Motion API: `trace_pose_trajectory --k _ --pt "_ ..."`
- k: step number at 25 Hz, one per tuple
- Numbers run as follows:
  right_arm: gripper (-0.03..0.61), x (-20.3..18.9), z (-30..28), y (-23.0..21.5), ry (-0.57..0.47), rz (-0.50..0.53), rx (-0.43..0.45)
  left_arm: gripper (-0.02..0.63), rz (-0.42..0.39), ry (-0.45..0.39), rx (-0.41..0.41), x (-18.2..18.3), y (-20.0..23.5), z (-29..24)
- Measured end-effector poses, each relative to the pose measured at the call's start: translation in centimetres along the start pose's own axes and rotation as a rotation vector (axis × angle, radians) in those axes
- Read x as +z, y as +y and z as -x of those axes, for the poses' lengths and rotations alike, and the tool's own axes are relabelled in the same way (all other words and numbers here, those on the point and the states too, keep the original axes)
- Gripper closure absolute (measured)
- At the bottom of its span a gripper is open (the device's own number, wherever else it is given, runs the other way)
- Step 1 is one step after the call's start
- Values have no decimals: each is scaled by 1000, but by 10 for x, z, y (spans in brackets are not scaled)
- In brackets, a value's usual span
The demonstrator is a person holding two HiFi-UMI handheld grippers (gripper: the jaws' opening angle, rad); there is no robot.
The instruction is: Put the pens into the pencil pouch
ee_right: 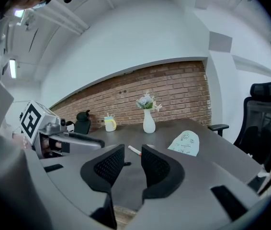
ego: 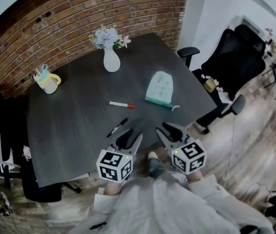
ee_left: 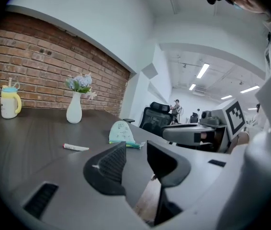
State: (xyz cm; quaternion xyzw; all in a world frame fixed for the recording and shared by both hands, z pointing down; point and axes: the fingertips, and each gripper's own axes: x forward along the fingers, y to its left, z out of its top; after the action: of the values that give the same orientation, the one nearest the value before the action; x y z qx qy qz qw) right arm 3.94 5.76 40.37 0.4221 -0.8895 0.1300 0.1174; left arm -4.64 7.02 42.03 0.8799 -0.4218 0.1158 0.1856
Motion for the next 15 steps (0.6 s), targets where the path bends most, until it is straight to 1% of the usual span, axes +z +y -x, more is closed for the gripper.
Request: trace_pose_trajectory --k 2,4,10,15 --pt "474 9 -15 -17 10 -4 22 479 0 30 4 6 9 -21" --pt "474 17 -30 -34 18 14 47 479 2 37 21 15 18 -40" --pt "474 29 -70 -80 50 66 114 479 15 -2 91 43 45 -85" --pt "474 31 -92 -102 53 102 167 479 36 -9 137 50 62 -109"
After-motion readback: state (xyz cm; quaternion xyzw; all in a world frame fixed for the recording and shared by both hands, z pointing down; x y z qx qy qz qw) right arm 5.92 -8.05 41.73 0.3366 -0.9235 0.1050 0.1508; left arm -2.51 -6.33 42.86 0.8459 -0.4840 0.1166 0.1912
